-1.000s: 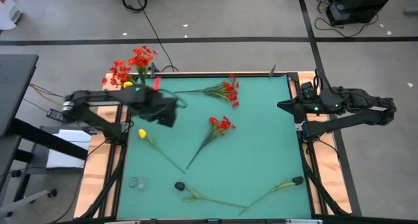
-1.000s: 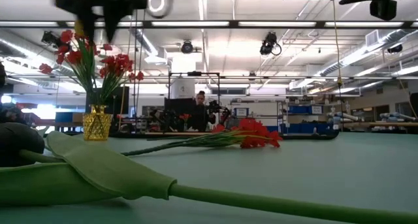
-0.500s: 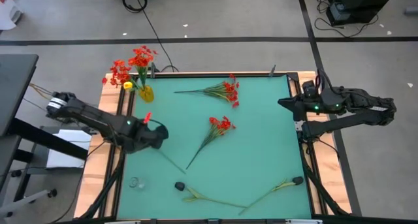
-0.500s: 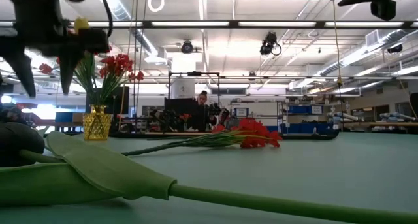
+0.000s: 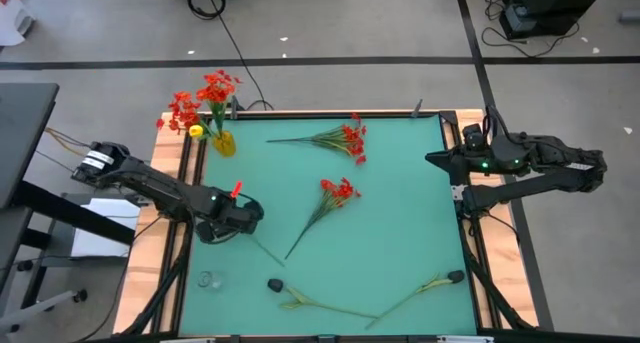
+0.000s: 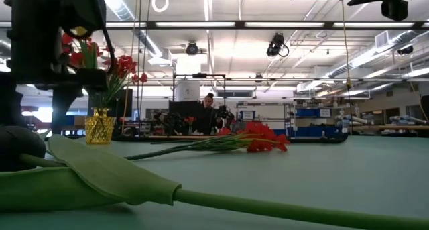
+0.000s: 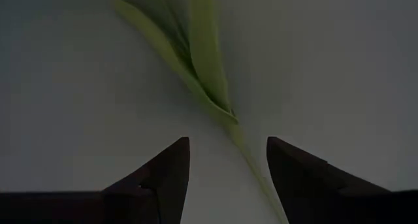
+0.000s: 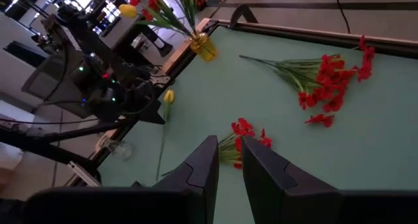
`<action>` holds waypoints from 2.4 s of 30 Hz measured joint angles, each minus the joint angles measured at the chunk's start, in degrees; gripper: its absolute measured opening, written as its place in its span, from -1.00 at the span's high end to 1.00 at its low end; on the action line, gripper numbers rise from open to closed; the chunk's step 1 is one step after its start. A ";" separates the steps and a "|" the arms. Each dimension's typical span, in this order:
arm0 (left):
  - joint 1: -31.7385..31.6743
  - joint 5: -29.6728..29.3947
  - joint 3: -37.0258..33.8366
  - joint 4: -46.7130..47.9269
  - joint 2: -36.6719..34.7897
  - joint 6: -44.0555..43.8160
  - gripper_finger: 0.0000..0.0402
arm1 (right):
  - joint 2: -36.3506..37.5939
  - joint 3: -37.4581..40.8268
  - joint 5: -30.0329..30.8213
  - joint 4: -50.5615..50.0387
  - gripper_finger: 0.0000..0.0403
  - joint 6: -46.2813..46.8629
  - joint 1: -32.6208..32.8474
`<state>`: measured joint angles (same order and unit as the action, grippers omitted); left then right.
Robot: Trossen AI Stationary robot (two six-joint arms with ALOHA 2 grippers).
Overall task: Sort flowers into vase by color
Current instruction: Put the yellow flower into the yellow vase
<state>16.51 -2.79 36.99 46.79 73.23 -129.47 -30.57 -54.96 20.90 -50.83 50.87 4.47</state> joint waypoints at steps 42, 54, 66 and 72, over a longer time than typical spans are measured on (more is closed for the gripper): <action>-7.14 -20.32 27.12 -11.40 0.88 68.06 0.92 | -23.36 0.00 -4.47 33.84 0.21 -9.55 -1.84; -11.18 -17.04 30.64 -37.99 0.96 100.99 0.92 | -36.81 0.00 -8.74 66.16 0.20 -25.19 -2.75; -13.85 -9.74 30.64 -46.20 1.22 114.52 0.92 | -46.62 0.00 -21.55 81.42 0.20 -25.50 -6.80; -14.51 -7.89 30.64 -45.98 1.20 115.71 0.92 | -47.17 0.00 -22.21 83.84 0.22 -27.30 -7.33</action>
<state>2.00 -10.68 67.64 0.81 74.43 -13.76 -77.73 -54.96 -1.31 33.01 23.57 -2.86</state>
